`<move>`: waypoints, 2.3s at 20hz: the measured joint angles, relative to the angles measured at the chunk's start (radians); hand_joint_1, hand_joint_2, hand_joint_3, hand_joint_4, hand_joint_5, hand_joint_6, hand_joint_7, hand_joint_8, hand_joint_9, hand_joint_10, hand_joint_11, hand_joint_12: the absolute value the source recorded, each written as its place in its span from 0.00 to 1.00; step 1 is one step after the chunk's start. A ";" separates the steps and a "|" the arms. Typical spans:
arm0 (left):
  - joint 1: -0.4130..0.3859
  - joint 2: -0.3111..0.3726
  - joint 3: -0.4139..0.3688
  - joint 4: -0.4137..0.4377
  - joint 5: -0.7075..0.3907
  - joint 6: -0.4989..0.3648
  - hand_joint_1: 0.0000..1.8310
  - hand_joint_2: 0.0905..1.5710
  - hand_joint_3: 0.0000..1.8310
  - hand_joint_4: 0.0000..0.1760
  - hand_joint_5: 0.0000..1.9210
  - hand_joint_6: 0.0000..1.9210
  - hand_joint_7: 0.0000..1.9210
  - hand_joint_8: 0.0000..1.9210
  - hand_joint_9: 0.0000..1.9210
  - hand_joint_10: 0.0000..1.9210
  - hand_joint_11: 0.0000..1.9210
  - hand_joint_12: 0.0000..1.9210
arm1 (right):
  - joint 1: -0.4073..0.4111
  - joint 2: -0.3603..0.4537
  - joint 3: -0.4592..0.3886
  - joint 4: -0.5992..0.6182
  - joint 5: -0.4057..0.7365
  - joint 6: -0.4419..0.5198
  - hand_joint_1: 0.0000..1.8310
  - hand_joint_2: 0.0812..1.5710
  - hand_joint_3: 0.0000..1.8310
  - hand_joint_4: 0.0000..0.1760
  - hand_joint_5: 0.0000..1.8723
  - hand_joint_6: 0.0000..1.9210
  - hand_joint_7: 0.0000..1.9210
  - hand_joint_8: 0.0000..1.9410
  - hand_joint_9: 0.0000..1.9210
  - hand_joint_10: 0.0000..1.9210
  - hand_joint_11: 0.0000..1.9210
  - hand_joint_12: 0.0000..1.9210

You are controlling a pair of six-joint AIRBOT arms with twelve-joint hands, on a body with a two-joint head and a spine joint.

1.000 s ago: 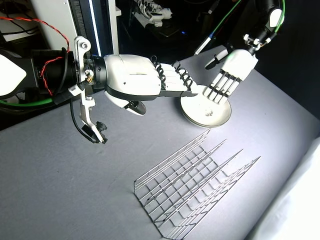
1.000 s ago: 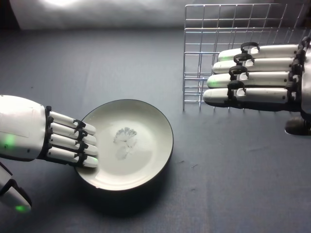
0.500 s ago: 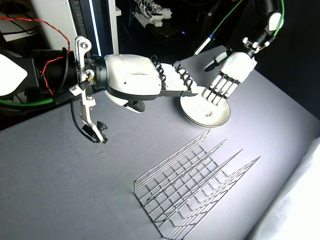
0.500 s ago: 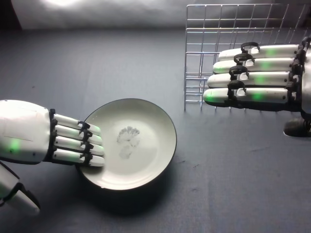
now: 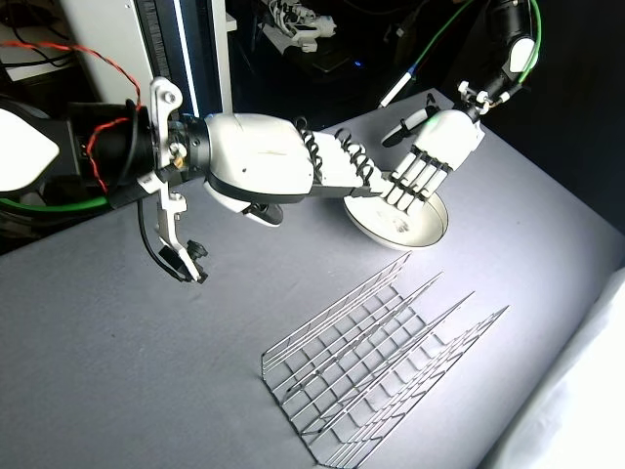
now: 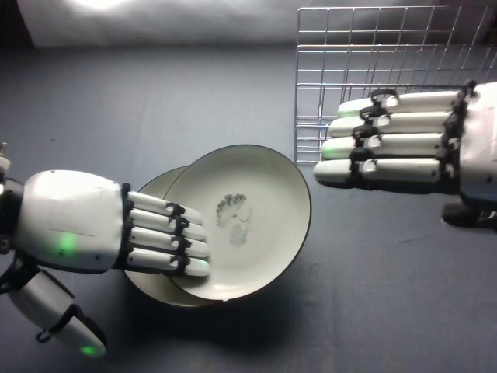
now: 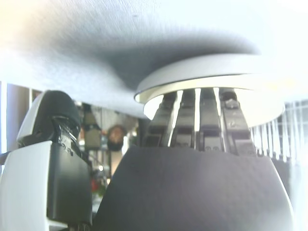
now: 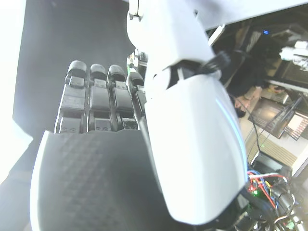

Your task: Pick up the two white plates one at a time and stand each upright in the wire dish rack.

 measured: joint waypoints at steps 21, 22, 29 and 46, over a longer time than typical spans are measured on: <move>-0.045 -0.054 0.008 0.014 0.013 0.000 0.00 0.69 0.00 0.00 0.00 0.00 0.00 0.00 0.00 0.00 0.00 0.00 | 0.023 -0.347 0.181 -0.011 -0.162 0.000 0.88 0.68 0.00 0.00 0.00 0.00 0.00 0.00 0.00 0.00 0.00 0.10; -0.045 -0.054 0.008 0.014 0.013 0.000 0.00 0.69 0.00 0.00 0.00 0.00 0.00 0.00 0.00 0.00 0.00 0.00 | 0.023 -0.362 0.192 -0.011 -0.168 0.000 0.88 0.67 0.00 0.00 0.00 0.00 0.00 0.00 0.00 0.00 0.00 0.12; -0.045 -0.057 0.018 0.014 0.006 0.000 0.00 0.69 0.00 0.00 0.00 0.00 0.00 0.00 0.00 0.00 0.00 0.00 | 0.022 -0.433 0.268 -0.008 -0.182 0.000 0.91 0.71 0.00 0.00 0.04 0.00 0.00 0.00 0.03 0.00 0.00 0.38; -0.047 -0.055 0.032 -0.009 0.003 -0.005 0.00 0.68 0.00 0.00 0.00 0.00 0.00 0.00 0.00 0.00 0.00 0.00 | 0.030 -0.523 0.362 -0.005 -0.093 -0.019 0.75 0.70 0.00 0.00 0.42 0.58 0.52 0.48 0.51 0.62 0.48 0.63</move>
